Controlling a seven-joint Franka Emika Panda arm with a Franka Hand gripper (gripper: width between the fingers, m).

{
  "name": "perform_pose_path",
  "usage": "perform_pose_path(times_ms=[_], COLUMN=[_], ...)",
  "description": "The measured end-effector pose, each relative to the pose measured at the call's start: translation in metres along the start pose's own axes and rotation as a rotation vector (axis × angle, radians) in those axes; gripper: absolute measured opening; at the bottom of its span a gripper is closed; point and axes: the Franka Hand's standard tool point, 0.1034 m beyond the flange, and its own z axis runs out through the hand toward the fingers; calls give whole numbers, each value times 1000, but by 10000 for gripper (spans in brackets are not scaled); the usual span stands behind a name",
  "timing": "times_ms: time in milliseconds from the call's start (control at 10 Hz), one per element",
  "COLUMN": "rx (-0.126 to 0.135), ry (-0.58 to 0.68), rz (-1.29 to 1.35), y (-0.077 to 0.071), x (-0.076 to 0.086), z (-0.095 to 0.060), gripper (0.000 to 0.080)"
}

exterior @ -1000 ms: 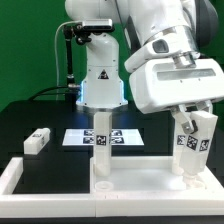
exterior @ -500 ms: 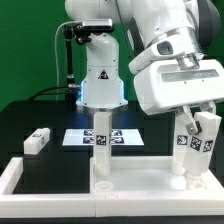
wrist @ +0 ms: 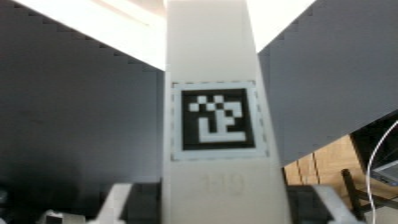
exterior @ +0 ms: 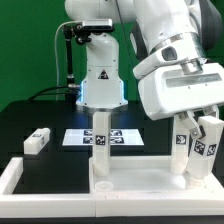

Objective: Assemble desk

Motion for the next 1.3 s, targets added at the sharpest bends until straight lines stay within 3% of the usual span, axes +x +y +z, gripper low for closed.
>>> perform_pose_path(times_ms=[900,1000,1100,1200,1300], rx=[-13,-13,-13,-13,-13], ry=[24,24,24,24,24], rz=[13,13,13,13,13], y=[4,4,4,4,4], x=[-1,-1,-1,-1,-1], z=[6,6,6,6,6], gripper=[290,378,557,620,620])
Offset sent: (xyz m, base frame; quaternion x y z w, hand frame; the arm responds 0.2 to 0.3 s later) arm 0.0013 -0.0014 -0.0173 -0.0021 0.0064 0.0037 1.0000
